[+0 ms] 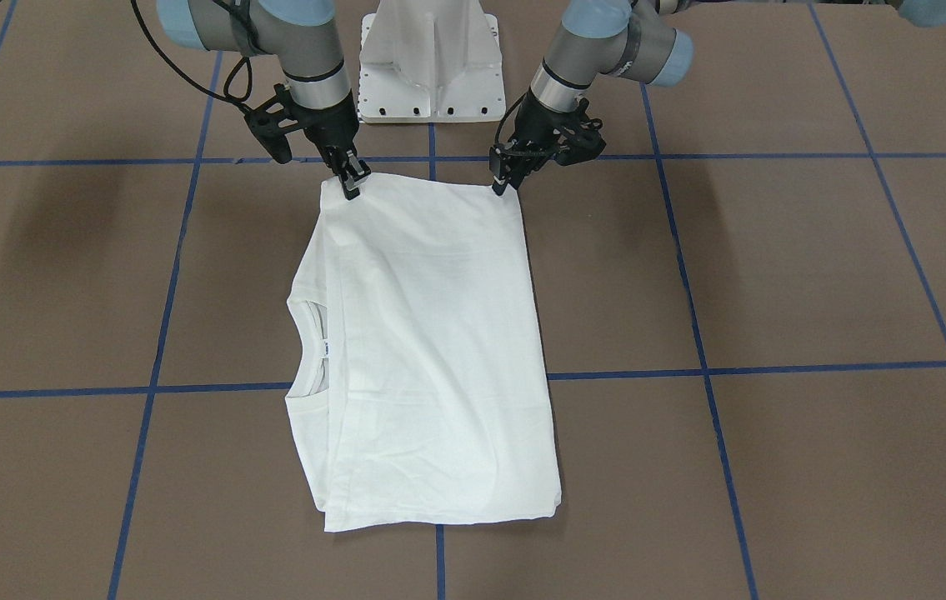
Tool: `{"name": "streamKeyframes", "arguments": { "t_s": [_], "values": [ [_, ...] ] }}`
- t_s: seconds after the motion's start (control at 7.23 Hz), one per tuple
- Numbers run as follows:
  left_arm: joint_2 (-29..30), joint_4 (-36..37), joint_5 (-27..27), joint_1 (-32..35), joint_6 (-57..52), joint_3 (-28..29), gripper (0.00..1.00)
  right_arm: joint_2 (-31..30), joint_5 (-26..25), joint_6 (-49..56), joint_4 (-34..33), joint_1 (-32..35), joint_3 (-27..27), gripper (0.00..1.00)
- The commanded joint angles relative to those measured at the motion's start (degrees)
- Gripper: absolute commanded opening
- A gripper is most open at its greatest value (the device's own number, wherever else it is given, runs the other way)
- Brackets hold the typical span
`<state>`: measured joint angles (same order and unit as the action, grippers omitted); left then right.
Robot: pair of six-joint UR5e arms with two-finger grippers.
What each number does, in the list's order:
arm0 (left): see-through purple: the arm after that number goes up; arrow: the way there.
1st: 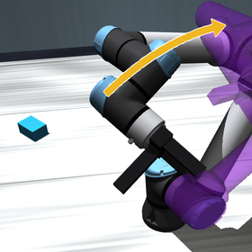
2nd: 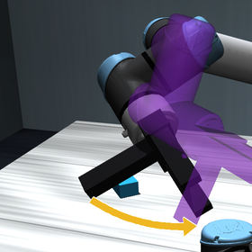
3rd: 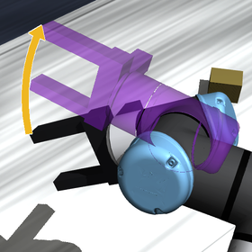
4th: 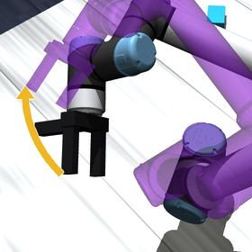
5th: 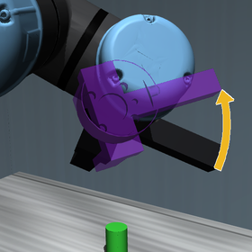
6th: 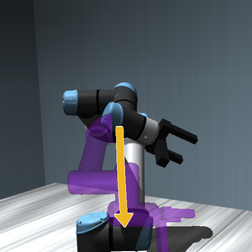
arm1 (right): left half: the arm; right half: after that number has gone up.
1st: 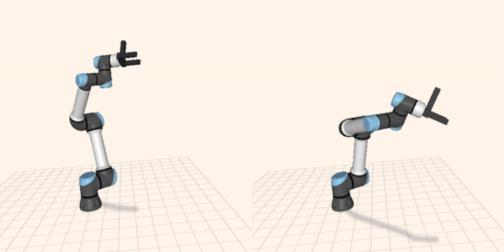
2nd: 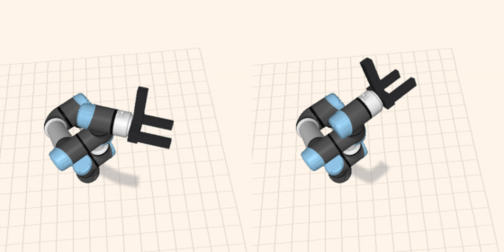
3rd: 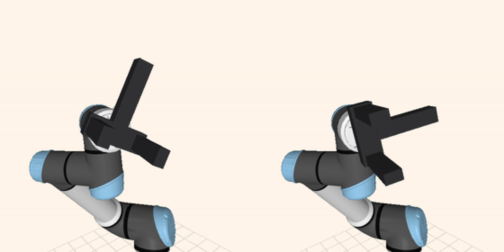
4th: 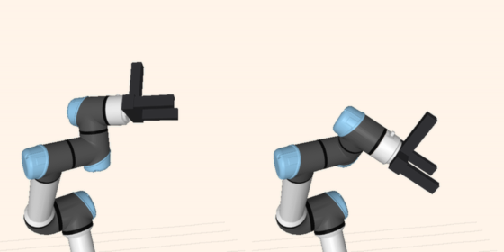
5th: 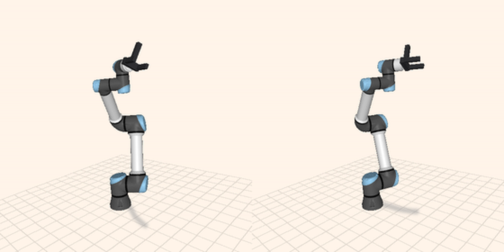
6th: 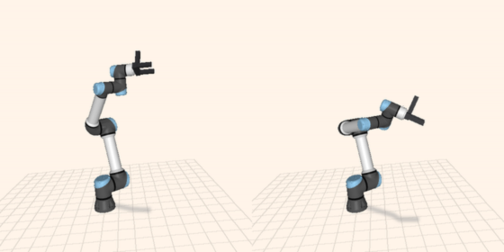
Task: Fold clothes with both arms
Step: 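Grasp the shirt edge nearest the robot with both grippers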
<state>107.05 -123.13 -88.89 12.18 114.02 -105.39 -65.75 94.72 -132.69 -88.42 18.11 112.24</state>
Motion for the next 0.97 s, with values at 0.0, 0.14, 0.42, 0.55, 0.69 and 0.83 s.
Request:
{"name": "streamKeyframes", "arguments": {
  "t_s": [0.0,0.14,0.42,0.55,0.69,0.83],
  "values": [
    [0.26,0.0,-0.06,-0.13,0.32,-0.34,0.0,-0.08,0.02,-0.03,0.0,0.0,0.0,0.0],
    [0.26,0.0,-0.06,-0.05,0.32,-0.7,0.0,-0.17,0.02,-0.03,-0.09,0.0,0.43,0.0],
    [-0.35,0.0,-0.15,0.39,0.32,-3.75,0.0,-0.43,0.02,-0.11,-0.09,-0.7,1.4,0.0],
    [-2.87,0.35,-0.06,-0.04,0.84,-7.17,0.0,-1.74,0.02,-0.81,-0.09,-2.71,3.41,0.0],
    [-5.95,0.53,0.03,-2.13,3.81,-11.99,0.0,-3.84,-0.06,-2.38,-0.09,-5.07,6.82,0.0],
    [-7.63,1.4,0.03,-3.72,5.75,-16.21,0.0,-4.21,-0.07,-2.75,-0.35,-7.36,9.55,0.0]
  ]
}}
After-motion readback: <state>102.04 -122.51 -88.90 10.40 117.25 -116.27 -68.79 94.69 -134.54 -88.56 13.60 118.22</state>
